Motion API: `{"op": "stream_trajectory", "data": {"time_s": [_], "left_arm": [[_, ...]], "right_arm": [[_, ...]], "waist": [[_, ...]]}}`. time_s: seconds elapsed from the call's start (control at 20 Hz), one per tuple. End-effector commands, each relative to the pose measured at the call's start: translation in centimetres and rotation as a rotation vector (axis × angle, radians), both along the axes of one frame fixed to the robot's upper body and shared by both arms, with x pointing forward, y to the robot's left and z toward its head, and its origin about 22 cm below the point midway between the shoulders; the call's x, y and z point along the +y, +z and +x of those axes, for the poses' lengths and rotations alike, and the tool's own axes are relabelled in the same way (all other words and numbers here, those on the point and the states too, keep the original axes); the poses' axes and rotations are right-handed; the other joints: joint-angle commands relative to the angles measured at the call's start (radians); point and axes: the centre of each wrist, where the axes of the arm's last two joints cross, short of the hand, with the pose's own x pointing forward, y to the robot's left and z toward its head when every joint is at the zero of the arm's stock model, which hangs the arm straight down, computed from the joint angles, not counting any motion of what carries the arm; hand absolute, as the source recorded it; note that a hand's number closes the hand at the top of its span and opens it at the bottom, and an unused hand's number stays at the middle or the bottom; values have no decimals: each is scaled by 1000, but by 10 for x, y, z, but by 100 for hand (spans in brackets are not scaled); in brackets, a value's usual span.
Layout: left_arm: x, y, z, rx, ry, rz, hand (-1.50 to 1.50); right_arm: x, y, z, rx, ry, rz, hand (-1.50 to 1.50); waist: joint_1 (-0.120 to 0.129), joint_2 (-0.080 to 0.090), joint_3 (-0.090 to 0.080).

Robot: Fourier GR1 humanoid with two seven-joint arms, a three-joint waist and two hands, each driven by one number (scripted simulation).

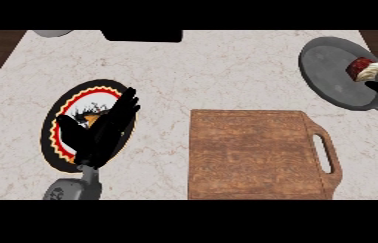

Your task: Pick the cupcake from the cutting board and place it in the pan

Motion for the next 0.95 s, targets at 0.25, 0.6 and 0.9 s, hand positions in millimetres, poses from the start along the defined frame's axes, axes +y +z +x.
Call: {"op": "stream_trajectory", "data": {"time_s": [0.25,0.6,0.9], "left_arm": [[-9,-4,-12,11,18,7,0],[11,-10,-6,19,36,-1,0],[12,2,-5,21,21,-9,0]], "right_arm": [[-38,-19,-52,-39,164,67,-150],[-58,-30,-89,-19,239,63,-150],[-50,-35,-85,-26,271,64,-150]], "waist": [[-16,-13,-3],[-31,-19,-6],[-33,-20,-6]]}}
